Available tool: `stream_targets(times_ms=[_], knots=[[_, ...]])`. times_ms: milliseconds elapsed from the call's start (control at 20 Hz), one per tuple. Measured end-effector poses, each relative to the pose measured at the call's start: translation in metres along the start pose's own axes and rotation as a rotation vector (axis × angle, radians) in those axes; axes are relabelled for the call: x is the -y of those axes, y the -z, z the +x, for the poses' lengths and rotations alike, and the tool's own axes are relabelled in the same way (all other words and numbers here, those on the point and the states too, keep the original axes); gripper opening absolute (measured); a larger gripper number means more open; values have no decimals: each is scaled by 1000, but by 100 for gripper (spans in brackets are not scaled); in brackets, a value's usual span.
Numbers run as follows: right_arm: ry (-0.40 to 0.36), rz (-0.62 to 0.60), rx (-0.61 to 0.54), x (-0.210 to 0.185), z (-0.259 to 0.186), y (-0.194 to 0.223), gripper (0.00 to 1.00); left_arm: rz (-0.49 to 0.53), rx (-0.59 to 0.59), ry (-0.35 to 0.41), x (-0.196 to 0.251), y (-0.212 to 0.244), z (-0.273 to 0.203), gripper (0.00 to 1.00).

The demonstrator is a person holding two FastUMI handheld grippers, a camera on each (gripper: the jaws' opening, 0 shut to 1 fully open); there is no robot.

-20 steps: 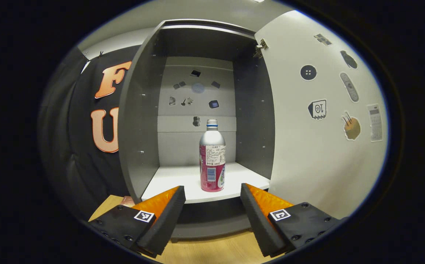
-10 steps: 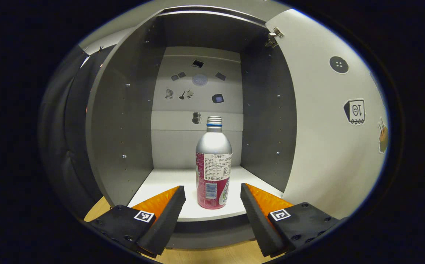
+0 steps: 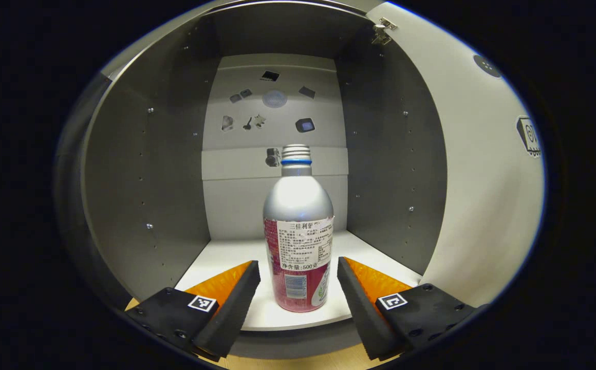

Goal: Open the cabinet door with the right hand, grasp the bottle in the cabinet with the left hand and place it on the coaster, then close the cabinet door with the right hand.

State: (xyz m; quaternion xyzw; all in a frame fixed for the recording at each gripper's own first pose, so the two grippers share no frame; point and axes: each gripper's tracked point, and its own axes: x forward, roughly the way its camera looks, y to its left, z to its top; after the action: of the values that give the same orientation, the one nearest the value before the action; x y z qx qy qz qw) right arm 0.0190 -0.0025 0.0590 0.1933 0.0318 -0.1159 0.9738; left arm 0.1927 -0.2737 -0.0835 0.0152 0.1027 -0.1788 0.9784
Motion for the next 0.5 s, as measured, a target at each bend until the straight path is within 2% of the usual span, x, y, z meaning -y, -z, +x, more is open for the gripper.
stream_targets(times_ms=[300, 350, 400, 500], knots=[[30, -39, -12, 6, -5, 3, 91, -17, -4, -9, -4, -3, 17, 97], [33, -39, -10, 7, -6, 1, 91, -12, -6, -16, -5, -2, 15, 99], [33, -39, -7, 10, -4, 1, 91, -6, -14, -9, -6, -1, 13, 86], [30, -37, -4, 10, -5, 1, 91, -12, -6, -10, -5, -4, 7, 85]])
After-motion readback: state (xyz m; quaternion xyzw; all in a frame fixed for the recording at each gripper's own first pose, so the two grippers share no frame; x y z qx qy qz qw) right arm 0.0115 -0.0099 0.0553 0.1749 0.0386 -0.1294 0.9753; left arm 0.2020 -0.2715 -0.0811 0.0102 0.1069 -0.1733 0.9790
